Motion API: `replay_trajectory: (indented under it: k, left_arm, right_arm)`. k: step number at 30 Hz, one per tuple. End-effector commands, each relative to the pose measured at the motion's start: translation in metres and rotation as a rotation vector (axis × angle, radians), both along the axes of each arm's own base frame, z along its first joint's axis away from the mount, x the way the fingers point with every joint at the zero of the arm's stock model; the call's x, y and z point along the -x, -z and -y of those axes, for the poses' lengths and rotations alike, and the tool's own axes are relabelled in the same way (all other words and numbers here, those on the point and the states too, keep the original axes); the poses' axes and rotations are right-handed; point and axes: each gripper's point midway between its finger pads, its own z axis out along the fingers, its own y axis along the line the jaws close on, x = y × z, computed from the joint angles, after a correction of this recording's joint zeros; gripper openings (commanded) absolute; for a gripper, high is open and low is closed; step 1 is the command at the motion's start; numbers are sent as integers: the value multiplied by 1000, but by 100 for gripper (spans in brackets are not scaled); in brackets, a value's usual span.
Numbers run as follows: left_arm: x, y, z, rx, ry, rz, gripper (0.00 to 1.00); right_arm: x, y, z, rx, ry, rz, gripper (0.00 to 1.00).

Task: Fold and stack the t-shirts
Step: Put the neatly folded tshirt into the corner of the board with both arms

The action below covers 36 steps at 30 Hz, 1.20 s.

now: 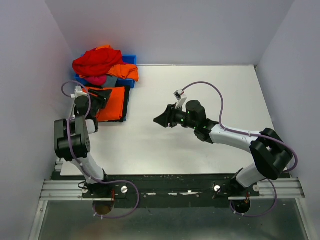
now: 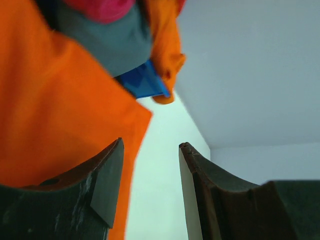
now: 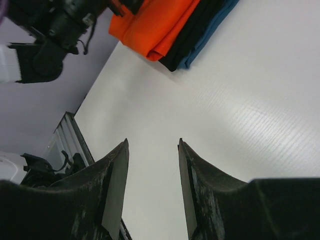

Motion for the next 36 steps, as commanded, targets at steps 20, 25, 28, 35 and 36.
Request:
replay_trajectory:
  k: [20, 25, 28, 35, 36]
  left_arm:
    - [-54, 41, 44, 62, 46, -92, 56]
    - [-86, 76, 60, 119, 118, -141, 56]
    - [-91, 99, 59, 99, 120, -231, 56]
    - [-78, 38, 62, -120, 140, -205, 56]
    - [-72, 29, 63, -153, 146, -209, 56]
  right_arm:
    - [2, -3, -1, -4, -18, 41, 52]
    - [0, 1, -1, 7, -13, 37, 52]
    - [-2, 2, 2, 15, 1, 39, 52]
    - [-6, -15, 17, 5, 36, 80, 54]
    - [-5, -17, 21, 12, 44, 87, 54]
